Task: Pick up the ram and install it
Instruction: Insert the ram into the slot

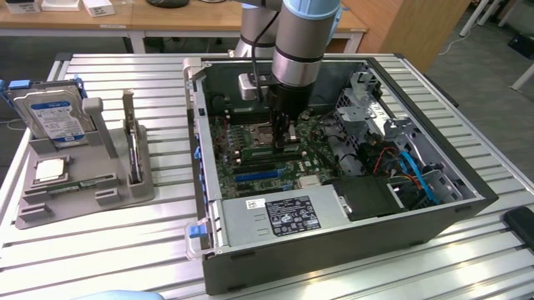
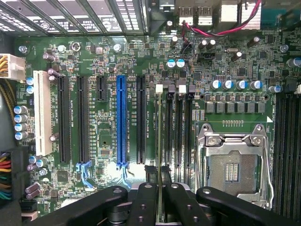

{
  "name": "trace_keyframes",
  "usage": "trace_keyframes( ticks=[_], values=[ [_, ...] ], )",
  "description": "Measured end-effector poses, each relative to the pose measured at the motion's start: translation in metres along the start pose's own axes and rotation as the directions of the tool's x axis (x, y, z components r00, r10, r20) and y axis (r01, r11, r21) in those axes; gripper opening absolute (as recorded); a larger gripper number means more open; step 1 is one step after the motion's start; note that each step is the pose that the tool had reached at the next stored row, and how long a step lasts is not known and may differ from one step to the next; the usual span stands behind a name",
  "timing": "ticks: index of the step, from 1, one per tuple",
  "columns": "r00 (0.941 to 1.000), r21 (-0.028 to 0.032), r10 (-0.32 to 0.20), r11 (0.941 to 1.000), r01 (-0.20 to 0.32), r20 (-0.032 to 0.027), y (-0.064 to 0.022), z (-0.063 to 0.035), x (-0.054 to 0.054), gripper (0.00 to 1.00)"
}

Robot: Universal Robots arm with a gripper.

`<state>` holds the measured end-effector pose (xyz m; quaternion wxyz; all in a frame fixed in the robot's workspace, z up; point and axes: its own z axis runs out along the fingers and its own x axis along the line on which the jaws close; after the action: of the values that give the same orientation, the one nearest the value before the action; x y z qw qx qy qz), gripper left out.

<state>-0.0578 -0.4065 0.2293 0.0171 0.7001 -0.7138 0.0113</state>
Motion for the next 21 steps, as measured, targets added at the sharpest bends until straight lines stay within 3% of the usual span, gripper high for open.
trace_keyframes(
  ticks=[21],
  values=[
    [0.9994, -0.0013, -0.034, 0.9994, 0.034, -0.0018, -0.0032, 0.0002, -0.0003, 0.13]
  ],
)
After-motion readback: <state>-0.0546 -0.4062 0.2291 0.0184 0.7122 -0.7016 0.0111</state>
